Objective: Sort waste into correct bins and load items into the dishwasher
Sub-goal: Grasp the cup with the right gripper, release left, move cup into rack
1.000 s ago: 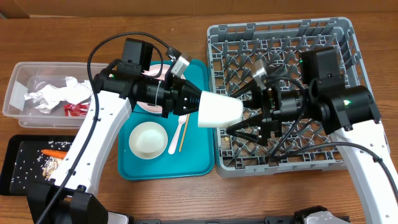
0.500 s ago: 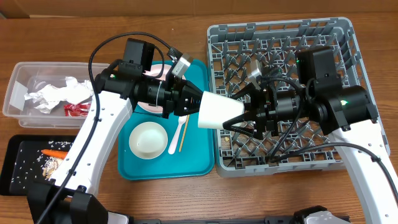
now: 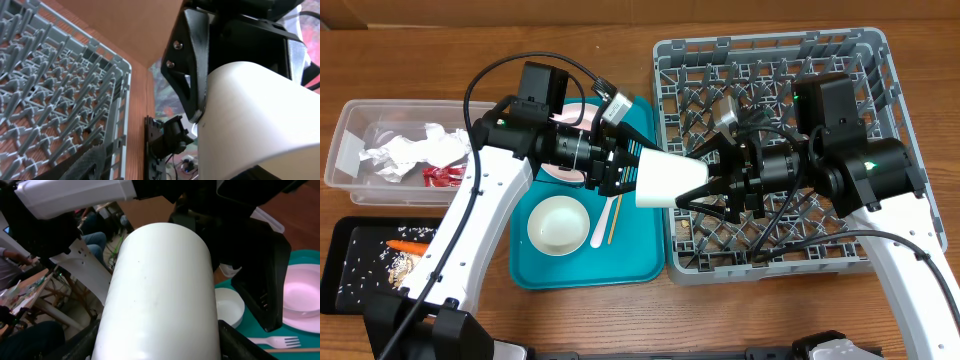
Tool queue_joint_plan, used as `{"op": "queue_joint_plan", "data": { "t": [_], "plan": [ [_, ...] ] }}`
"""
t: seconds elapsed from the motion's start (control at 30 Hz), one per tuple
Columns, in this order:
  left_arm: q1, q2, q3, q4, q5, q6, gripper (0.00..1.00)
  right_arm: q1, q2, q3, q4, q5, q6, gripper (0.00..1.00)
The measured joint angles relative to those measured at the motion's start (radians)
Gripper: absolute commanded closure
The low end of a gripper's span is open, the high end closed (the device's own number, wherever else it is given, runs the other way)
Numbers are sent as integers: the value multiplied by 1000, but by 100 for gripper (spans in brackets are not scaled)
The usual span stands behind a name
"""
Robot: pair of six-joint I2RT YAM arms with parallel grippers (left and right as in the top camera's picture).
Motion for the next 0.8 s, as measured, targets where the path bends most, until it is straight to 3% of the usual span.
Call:
{"op": "queue_joint_plan", "data": {
  "t": [0.43, 0.67, 0.8],
  "plan": [
    [18, 0, 0, -83, -148, -4, 27, -31, 0, 0, -2, 60, 13, 63],
    [18, 0, 0, -108, -246, -4, 27, -155, 0, 0, 32, 73, 107, 63],
    [18, 0, 0, -132, -314, -4, 25, -178, 0, 0, 38, 202, 201, 64]
  ]
}}
